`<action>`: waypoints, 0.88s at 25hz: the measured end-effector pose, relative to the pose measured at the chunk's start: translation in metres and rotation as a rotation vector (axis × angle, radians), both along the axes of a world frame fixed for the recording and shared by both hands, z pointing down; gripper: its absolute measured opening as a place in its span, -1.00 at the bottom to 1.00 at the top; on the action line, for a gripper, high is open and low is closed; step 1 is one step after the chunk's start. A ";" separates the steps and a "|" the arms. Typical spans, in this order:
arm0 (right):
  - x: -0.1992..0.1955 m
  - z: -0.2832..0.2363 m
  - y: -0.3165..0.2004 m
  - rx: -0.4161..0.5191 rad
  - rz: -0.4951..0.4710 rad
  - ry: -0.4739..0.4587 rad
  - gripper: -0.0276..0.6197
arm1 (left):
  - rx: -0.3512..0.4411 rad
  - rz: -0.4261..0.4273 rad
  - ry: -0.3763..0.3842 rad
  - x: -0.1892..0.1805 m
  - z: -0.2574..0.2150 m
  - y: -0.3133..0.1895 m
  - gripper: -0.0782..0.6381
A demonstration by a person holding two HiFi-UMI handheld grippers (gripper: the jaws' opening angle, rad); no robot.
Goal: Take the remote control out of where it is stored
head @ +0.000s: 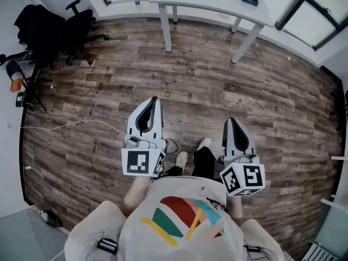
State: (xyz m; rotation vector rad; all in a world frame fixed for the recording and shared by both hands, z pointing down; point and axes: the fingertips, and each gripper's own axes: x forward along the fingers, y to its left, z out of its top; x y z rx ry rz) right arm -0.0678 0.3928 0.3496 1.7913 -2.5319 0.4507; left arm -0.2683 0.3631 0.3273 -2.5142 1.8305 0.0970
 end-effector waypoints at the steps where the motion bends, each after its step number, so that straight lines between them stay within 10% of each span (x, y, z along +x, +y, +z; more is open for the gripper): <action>1: 0.006 0.003 -0.010 -0.002 0.002 -0.003 -0.91 | -0.001 0.001 -0.006 0.007 0.001 -0.009 -0.76; 22: 0.059 0.003 -0.257 0.012 -0.172 -0.047 -0.91 | 0.076 -0.080 -0.085 0.094 -0.024 -0.217 -0.76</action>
